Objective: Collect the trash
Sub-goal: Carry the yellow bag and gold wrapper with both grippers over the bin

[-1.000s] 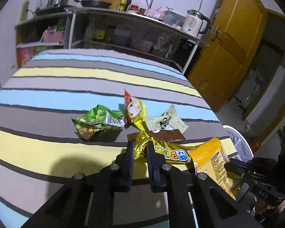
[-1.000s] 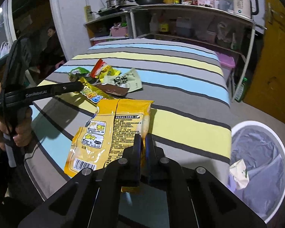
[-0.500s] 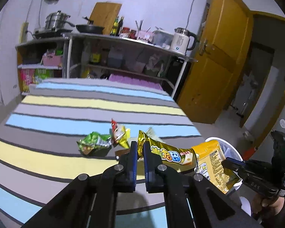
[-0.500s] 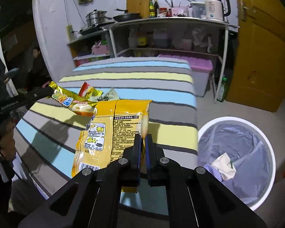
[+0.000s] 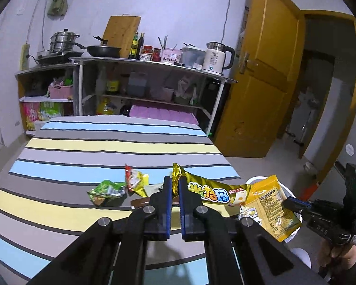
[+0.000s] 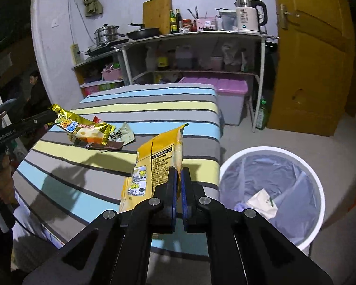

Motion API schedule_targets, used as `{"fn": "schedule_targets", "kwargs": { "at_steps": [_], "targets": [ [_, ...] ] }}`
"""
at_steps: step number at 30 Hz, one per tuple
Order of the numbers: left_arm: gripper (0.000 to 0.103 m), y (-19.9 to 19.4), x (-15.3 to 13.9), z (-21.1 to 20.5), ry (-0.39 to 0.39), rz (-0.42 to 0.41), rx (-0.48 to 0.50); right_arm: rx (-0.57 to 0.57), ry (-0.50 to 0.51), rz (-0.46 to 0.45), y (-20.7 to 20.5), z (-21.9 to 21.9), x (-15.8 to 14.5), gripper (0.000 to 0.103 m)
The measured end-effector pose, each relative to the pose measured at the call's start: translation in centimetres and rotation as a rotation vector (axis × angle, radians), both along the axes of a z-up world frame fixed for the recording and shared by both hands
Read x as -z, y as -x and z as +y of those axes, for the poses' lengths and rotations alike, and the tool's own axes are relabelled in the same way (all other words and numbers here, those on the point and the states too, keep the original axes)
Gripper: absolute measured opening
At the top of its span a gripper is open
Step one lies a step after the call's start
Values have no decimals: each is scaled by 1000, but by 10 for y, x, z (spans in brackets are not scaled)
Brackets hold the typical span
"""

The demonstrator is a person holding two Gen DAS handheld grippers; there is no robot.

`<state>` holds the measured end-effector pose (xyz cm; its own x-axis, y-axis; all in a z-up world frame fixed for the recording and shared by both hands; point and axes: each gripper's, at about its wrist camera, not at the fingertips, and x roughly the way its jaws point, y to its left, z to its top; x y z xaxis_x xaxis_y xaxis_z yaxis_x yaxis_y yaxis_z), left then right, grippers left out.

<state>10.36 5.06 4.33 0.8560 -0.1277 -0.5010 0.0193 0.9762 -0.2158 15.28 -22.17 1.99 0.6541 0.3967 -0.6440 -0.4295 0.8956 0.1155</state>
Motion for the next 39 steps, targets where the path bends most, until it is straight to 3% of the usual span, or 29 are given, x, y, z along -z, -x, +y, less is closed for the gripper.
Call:
{"fn": "schedule_targets", "kwargs": {
  "at_steps": [23,39],
  "targets": [
    [5,-42,-4,-79,-1,1,156,186,-32,-56,4,-78,-23,3],
    [5,-76,13,-151,-48,47,265,288,-35,-50,-4,-128,-15,3]
  ]
}}
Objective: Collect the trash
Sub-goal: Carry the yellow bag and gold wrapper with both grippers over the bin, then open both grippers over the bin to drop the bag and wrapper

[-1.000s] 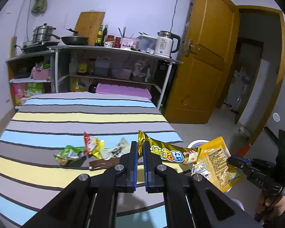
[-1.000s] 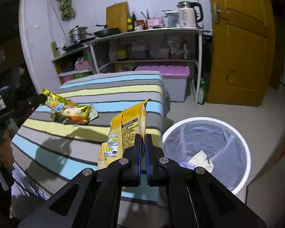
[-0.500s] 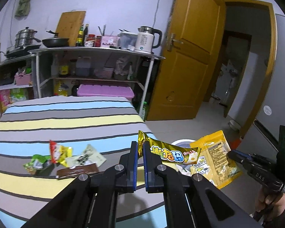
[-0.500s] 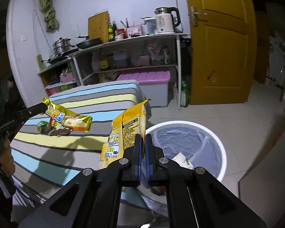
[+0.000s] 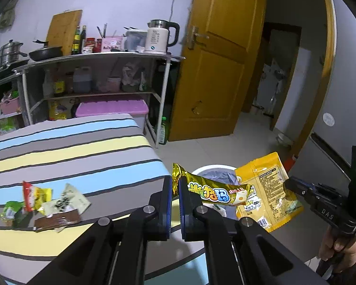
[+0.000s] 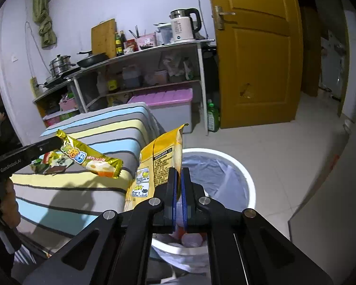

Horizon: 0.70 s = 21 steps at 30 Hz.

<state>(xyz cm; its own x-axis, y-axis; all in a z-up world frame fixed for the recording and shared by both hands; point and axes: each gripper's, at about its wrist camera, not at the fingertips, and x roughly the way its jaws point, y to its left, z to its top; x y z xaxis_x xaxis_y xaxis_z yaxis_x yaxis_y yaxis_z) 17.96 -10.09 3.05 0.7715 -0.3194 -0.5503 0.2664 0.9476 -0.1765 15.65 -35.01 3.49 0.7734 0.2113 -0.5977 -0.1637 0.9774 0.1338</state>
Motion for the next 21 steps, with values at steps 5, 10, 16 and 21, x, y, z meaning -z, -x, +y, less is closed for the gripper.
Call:
{"fn": "schedule_targets", "kwargs": {
  "at_steps": [5,10,16,21],
  "targets": [
    [5,-11,9,-20,-24,20,29,27,-11,16,-7,-13,9,3],
    [5,-20,20,-35,-28,50,49,51,-12,38,-13,-23,19,3],
    [5,-24,35,-54,-47,79,80,82,-13,72,-23,-34,32,3],
    [6,-29,44,-63,-54,95,98,91,-16,99,-31,-39,43,3]
  ]
}}
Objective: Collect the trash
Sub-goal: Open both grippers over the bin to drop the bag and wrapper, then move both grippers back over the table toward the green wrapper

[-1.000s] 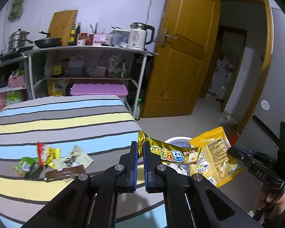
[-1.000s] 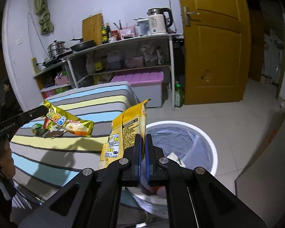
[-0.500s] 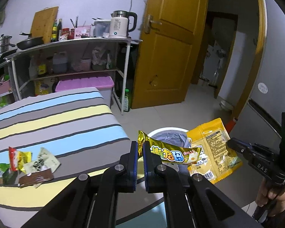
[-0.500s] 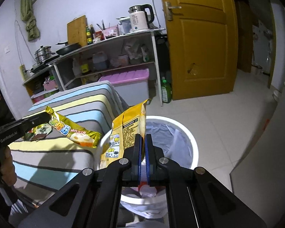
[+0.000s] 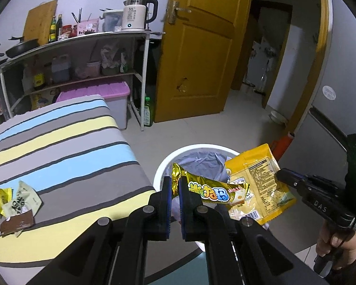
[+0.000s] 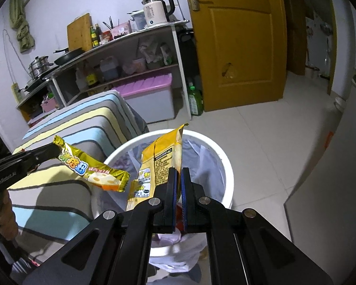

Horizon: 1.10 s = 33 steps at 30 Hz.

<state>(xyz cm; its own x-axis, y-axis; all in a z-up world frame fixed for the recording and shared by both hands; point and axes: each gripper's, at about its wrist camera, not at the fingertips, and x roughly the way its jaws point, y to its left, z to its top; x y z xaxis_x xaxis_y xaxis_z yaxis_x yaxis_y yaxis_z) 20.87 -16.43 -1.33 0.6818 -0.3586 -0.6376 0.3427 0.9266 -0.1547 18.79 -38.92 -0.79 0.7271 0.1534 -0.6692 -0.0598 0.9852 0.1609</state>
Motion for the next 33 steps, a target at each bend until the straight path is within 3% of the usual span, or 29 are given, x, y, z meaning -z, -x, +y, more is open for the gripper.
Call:
{"fn": "schedule_targets", "kwargs": {
  "at_steps": [6,8,10,12,23,33],
  "targets": [
    [8,-7,9,-6,-1,31,23,-10,3,27,-5,2,10,5],
    [8,-8,12,-7,6,46,34,-8,8,29,-4,2,12,13],
    [9,-10,13,-7,6,49,39,-5,9,27,-4,2,12,31],
    [13,-9,13,-8,8,48,41,-5,10,20,-4,3,11,41],
    [17,8,-2,10,39,10,19,-38,35,-16,7,19,-6,41],
    [17,36,-28,44,68,-48,-26,-115,53,-67,28,60,-33,41]
  ]
}}
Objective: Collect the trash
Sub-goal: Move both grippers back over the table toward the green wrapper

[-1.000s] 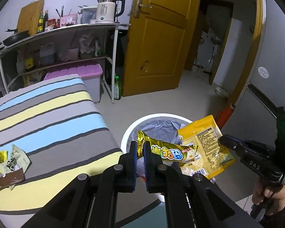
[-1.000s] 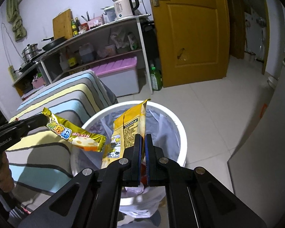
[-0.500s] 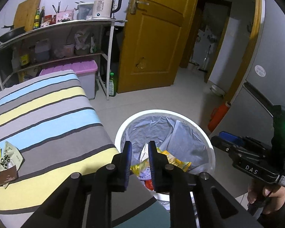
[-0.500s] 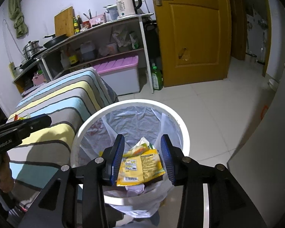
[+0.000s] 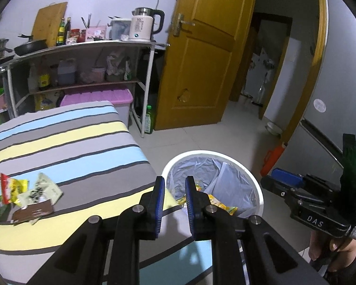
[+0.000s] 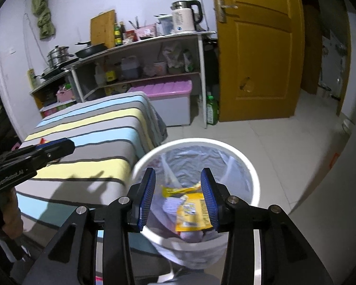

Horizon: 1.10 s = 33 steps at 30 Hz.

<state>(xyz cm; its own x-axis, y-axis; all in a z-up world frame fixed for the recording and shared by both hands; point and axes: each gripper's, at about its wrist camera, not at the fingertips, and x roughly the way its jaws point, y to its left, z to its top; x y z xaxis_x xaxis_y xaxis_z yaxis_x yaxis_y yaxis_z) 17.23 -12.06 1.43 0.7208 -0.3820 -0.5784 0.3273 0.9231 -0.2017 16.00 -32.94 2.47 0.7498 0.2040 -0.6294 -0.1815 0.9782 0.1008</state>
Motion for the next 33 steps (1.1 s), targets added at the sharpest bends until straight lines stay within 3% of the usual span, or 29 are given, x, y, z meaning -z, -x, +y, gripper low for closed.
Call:
{"fn": "schedule_targets", "kwargs": {
  "at_steps": [14,33],
  "targets": [
    [17,48,-26,62,3,-68,-113,-137,12,-54,30,66,-25,41],
    [17,92,-32,124,-23,-96,-243,-267,9,-71,47,119,-31,41]
  ]
}}
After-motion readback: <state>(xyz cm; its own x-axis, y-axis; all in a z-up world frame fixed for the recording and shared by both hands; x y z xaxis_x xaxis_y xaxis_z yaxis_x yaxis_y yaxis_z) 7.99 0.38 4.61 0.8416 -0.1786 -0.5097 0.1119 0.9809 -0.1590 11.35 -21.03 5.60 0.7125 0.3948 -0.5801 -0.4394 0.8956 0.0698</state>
